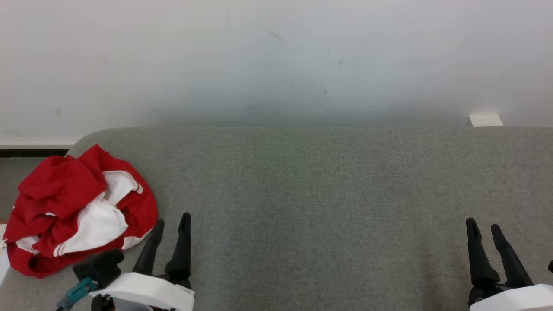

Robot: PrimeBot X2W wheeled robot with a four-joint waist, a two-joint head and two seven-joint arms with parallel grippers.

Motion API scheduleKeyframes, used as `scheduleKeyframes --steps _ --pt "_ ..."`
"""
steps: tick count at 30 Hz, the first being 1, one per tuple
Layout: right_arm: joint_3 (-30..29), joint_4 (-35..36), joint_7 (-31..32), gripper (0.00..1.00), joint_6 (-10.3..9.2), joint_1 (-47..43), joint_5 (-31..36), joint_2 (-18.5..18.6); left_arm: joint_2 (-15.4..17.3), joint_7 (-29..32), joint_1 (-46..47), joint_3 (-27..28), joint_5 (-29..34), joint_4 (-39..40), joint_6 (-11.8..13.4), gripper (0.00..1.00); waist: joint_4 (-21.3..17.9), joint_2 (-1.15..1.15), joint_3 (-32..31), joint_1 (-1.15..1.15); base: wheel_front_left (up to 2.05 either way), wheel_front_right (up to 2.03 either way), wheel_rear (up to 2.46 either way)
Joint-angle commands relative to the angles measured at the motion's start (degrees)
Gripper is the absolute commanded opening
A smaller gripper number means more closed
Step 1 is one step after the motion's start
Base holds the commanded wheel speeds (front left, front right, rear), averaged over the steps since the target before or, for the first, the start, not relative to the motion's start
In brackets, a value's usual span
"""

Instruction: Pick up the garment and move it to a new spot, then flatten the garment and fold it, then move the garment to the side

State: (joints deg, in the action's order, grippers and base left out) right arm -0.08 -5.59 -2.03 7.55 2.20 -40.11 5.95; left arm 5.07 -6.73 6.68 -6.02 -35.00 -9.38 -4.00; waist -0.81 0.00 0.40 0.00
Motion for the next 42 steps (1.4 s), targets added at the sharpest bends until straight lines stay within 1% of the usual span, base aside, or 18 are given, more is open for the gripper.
scheduleKeyframes --steps 1,11,26,42 --pt "0.2 0.9 -0.6 1.00 -0.06 -0.1 2.2 0.8 0.9 -0.7 1.2 -0.4 2.9 0.3 0.4 1.00 0.0 0.00 0.0 0.00 0.00 0.00 0.00" --pt "0.4 1.0 -1.2 1.00 -0.07 -0.8 7.7 0.5 1.4 -2.3 1.2 -2.0 9.2 -0.1 1.9 1.00 -0.2 0.00 0.0 0.00 0.00 0.00 0.00" --pt "0.4 1.5 -1.7 1.00 -0.08 -1.7 14.8 -0.2 1.7 -4.4 0.4 -3.1 16.6 -1.2 3.5 1.00 -0.3 0.00 -0.3 0.00 0.00 0.00 0.00" --pt "-0.1 1.9 -1.8 1.00 -0.10 -2.6 20.7 -1.2 0.9 -6.2 -0.1 -3.0 22.3 -2.8 3.1 1.00 -0.4 0.00 -0.3 0.00 0.00 0.00 0.00"
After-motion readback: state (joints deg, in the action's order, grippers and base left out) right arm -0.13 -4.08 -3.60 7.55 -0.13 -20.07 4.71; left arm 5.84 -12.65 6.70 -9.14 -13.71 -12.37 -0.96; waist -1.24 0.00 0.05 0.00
